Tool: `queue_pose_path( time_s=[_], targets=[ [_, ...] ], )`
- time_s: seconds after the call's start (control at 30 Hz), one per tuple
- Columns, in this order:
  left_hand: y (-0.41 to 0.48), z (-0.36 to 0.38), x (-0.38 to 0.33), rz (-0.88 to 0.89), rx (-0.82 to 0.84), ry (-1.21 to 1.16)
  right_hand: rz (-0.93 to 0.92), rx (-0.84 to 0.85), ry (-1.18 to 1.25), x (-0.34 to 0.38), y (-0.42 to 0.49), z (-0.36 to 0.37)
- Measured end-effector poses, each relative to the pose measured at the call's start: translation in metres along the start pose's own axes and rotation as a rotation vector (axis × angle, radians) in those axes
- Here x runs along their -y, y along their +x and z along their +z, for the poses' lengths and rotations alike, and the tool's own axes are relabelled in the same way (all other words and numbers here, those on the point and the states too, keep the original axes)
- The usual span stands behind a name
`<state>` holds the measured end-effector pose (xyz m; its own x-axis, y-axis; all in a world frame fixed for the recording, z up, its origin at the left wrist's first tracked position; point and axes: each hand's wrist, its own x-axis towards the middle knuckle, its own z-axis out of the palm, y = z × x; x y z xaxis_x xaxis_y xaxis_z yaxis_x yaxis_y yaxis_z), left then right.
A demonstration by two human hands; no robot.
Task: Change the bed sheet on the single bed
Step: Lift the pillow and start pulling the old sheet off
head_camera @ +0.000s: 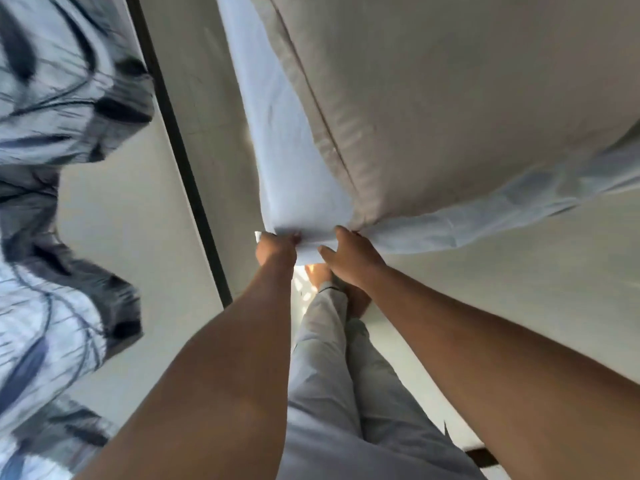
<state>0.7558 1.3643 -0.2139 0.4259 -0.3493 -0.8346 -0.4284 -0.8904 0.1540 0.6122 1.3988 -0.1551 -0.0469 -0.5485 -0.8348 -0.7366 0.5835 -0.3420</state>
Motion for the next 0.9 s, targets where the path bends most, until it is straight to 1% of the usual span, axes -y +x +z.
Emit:
queue_pose_path(
  time_s=[0.07, 0.17, 0.27, 0.33, 0.37, 0.43, 0.53, 0.57, 0.63, 0.77, 0.8, 0.9],
  targets=[
    [0.004, -0.003, 0.000, 0.019, -0.029, 0.064, 0.007, -0.019, 0.054, -0.006, 0.005, 0.005],
    [0.004, -0.003, 0.001, 0.100, -0.089, 0.125, -0.007, -0.028, 0.089, -0.014, 0.006, 0.011],
    [-0.008, 0.000, 0.001, 0.205, -0.117, 0.064, -0.072, -0.053, 0.079, -0.012, -0.001, 0.015],
    [-0.019, 0.000, 0.003, 0.253, -0.092, 0.006, -0.129, -0.097, 0.074, -0.009, -0.006, 0.016],
    [-0.022, -0.002, 0.005, 0.248, -0.061, -0.073, -0.154, -0.125, 0.070, -0.007, -0.007, 0.016],
    [-0.029, -0.007, 0.007, 0.190, 0.039, -0.323, -0.192, -0.180, 0.063, -0.002, -0.012, 0.013],
    [-0.049, -0.016, -0.005, 0.147, 0.273, -0.608, -0.183, -0.233, 0.076, 0.003, -0.023, 0.003],
    [-0.059, -0.017, -0.013, 0.146, 0.355, -0.667, -0.189, -0.260, 0.084, 0.004, -0.028, 0.000],
    [-0.081, -0.022, -0.035, 0.130, 0.464, -0.773, -0.227, -0.328, 0.120, 0.006, -0.040, -0.007],
    [-0.134, -0.040, -0.077, 0.057, 0.671, -1.033, -0.293, -0.543, 0.177, 0.007, -0.068, -0.032],
    [-0.147, -0.044, -0.086, 0.057, 0.721, -1.075, -0.305, -0.605, 0.174, 0.007, -0.076, -0.043],
    [-0.183, -0.053, -0.110, 0.142, 0.796, -1.069, -0.357, -0.770, 0.170, 0.005, -0.094, -0.071]
  ],
)
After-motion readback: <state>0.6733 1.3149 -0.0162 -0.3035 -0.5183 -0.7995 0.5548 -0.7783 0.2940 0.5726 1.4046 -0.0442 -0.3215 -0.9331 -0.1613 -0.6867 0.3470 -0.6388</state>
